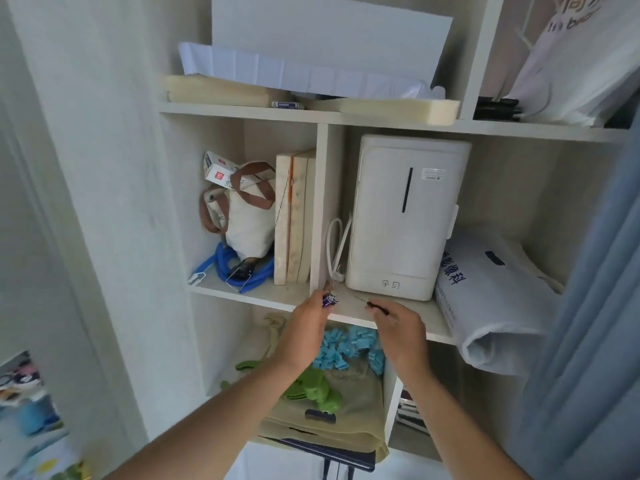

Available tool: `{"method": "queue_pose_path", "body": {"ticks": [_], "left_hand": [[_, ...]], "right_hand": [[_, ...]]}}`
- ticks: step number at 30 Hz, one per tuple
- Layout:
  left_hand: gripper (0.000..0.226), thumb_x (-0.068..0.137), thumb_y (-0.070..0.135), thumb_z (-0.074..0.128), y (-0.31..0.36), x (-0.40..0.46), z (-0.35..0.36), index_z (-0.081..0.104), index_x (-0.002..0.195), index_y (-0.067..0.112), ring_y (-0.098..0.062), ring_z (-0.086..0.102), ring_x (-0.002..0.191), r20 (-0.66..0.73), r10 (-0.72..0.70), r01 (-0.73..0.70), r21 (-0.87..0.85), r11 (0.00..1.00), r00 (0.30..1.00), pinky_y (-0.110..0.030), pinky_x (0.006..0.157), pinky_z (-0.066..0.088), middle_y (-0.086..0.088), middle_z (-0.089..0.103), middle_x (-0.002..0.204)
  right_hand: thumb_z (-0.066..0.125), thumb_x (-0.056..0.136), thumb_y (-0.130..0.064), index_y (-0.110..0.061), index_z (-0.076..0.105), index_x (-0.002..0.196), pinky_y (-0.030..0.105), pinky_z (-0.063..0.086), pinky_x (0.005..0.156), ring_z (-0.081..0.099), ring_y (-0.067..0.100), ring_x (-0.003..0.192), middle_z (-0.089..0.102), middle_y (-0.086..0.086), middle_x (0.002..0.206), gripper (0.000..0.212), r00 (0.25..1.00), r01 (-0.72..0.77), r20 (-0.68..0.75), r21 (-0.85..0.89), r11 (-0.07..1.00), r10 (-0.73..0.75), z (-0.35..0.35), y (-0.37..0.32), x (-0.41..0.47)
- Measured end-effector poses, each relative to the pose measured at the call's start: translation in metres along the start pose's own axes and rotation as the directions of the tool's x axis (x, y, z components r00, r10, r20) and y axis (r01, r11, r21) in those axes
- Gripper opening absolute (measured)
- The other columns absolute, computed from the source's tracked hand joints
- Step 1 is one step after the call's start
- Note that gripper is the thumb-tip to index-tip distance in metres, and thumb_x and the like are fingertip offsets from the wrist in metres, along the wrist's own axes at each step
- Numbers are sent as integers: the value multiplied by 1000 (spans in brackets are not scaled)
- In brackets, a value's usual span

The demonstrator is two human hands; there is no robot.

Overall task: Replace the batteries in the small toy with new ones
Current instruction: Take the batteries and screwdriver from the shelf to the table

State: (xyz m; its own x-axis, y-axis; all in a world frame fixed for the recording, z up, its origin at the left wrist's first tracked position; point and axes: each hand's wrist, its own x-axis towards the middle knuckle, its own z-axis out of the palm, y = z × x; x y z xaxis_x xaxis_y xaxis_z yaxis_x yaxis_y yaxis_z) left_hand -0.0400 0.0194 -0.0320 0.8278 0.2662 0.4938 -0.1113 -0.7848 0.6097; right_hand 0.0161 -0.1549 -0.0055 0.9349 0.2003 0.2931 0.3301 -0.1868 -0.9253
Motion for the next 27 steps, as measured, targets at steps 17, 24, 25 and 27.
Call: {"method": "queue_pose_path", "body": {"ticks": [17, 24, 25, 27], "left_hand": [[13, 107, 0, 46, -176, -276, -342, 55, 101, 8, -6, 63, 47, -304, -706, 465, -578, 670, 640, -25, 51, 58, -13, 67, 99], [20, 106, 2, 46, -271, -410, -488, 60, 97, 14, -7, 70, 55, -465, -749, 533, -525, 663, 473, -30, 63, 63, -8, 71, 96], [18, 106, 2, 46, -284, -423, -507, 60, 100, 12, -8, 70, 56, -476, -750, 540, -521, 661, 459, -27, 61, 62, -7, 71, 96], [14, 106, 3, 46, -308, -444, -542, 59, 106, 8, -9, 70, 56, -486, -755, 550, -519, 654, 440, -26, 61, 62, -8, 71, 97]], "right_hand": [[66, 90, 3, -5, 76, 95, 26, 58, 56, 72, 21, 71, 76, 15, 86, 13, 738, -357, 672, 313, 880, 60, 379, -136, -223], [67, 90, 1, -4, 76, 101, 29, 60, 58, 72, 16, 66, 77, 10, 83, 15, 579, -378, 813, 192, 906, 70, 560, -183, -356], [65, 91, 2, -6, 76, 100, 30, 60, 60, 71, 18, 67, 77, 11, 85, 16, 561, -404, 824, 190, 895, 78, 580, -190, -371], [64, 91, 2, -8, 76, 97, 30, 60, 62, 72, 19, 71, 78, 12, 87, 17, 542, -437, 835, 181, 881, 97, 618, -204, -394]]}}
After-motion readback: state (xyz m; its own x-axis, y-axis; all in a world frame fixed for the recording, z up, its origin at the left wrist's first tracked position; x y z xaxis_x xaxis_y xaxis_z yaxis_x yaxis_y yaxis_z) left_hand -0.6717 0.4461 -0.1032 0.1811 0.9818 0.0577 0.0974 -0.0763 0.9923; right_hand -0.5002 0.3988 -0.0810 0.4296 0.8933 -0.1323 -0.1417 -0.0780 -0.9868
